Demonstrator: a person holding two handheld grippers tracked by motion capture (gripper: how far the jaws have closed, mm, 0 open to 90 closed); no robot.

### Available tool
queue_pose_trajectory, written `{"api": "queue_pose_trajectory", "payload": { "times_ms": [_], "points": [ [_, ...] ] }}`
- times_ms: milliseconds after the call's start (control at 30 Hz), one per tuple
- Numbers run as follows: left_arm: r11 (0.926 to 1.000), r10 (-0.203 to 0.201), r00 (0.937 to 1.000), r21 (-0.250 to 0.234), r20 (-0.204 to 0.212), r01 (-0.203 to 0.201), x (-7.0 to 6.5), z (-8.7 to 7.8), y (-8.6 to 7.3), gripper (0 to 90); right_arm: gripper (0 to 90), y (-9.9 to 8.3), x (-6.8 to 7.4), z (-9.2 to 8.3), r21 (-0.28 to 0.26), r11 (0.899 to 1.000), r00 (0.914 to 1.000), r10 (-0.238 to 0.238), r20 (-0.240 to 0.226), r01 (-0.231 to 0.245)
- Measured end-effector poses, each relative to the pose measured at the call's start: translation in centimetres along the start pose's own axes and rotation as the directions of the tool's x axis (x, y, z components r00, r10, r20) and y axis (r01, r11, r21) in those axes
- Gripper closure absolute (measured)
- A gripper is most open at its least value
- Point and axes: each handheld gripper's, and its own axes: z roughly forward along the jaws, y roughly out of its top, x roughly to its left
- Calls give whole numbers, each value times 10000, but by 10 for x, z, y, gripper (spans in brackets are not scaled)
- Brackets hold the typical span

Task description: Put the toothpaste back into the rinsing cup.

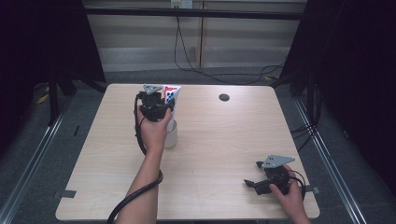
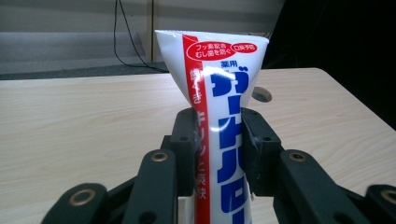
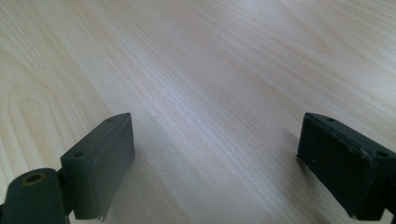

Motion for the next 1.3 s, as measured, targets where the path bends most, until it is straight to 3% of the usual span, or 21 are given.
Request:
{"api": "queue_pose_trajectory", "payload": {
  "times_ms": [633,1300],
  "points": [
    [9999,-125,9999,6,-56,125,9,6,-9,685,105,0,0,0,1,10000,10000,-1,-1,1],
    [9998,200,9994,89,-299,-197,9,6,-18,679,105,0,0,0,13,10000,10000,-21,-7,21]
  ]
}}
